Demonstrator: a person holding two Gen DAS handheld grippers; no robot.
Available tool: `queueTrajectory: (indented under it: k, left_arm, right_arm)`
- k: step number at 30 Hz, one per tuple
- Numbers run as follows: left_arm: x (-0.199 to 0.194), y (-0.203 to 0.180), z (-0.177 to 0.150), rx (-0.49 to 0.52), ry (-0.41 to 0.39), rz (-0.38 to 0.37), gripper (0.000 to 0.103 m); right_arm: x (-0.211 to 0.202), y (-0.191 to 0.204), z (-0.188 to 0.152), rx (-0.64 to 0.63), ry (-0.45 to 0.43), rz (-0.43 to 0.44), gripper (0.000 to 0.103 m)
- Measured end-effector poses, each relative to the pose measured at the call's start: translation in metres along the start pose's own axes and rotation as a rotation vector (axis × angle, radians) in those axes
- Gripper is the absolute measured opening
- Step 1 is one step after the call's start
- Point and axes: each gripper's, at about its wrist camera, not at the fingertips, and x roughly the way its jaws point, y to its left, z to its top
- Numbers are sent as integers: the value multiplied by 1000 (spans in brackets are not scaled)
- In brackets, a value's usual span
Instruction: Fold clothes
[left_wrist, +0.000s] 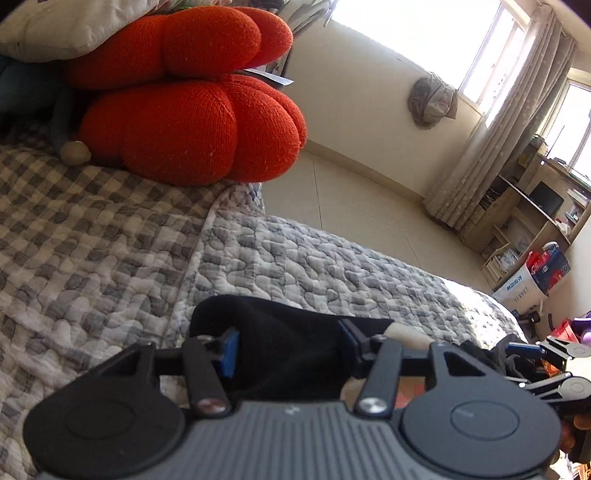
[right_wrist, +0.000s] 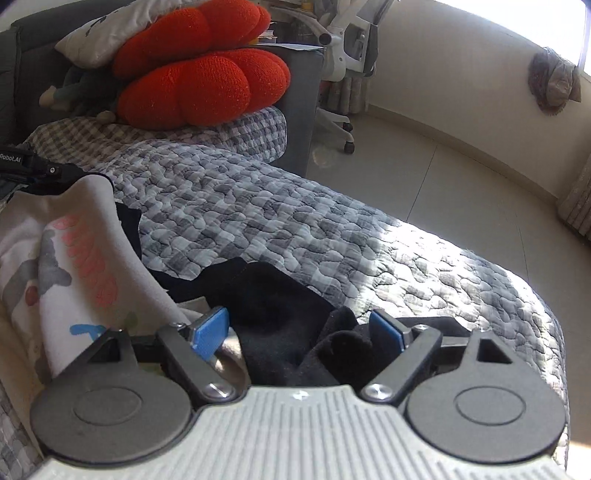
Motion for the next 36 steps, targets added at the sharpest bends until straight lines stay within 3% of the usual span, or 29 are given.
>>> queueTrajectory:
  k: [1,3,4,5,8,13,15,16,17,19,20,23,24,25,28,31,36]
  left_arm:
    - [3,-2,-2,36,2,-7,26]
    - [4,-7,-4,101,-9,-14,11]
    - [2,-9,-4,117,-26,-14,9]
    - [-3,-10,-2,123,-53,-24,8]
    - [-28,-14,5,117,-182,-81,8]
    - [-63,-28,18,96,-424,-180,8]
    - [-57,-40,27,94,-483,-101,10]
    - [-50,-47,31,101,-505,-20,11]
    - [-40,-50,34,114,-511,65,16]
    - [-19,-51,35,140,-489,212,69]
    - [-11,-47,35,140,-467,249,73]
    - [-3,-28,31,79,-372,243,73]
    - [-3,-24,32,55,-349,235,73]
    - [-4,-20,33,33,-332,218,73]
    - [-6,-17,34,-35,-293,153,73]
    - [-5,-20,27,-55,-206,109,73]
    - [-11,-32,0,-13,-90,99,73]
  right_arm:
    - [5,6,-1,-30,14,0,78]
    - [4,9,-1,-22,1,11,56]
    - [1,12,0,-33,-9,-31,14]
    - [-1,18,1,-69,-20,-111,4]
    - [-24,24,2,-99,-129,-214,3]
    - [-83,9,17,-35,-382,-485,3]
    - [-95,-5,26,35,-462,-552,3]
    - [-91,-11,30,51,-473,-586,3]
    - [-78,-16,33,56,-468,-643,4]
    - [-44,-27,32,49,-396,-722,12]
    - [-31,-33,25,56,-326,-691,18]
    - [5,-49,5,87,-140,-603,18]
    - [-5,-55,1,130,-163,-593,18]
    - [-17,-59,1,166,-183,-575,25]
    - [-48,-67,-4,250,-238,-518,63]
    - [-66,-68,-16,289,-231,-433,66]
    - [-83,-64,-32,359,-187,-290,66]
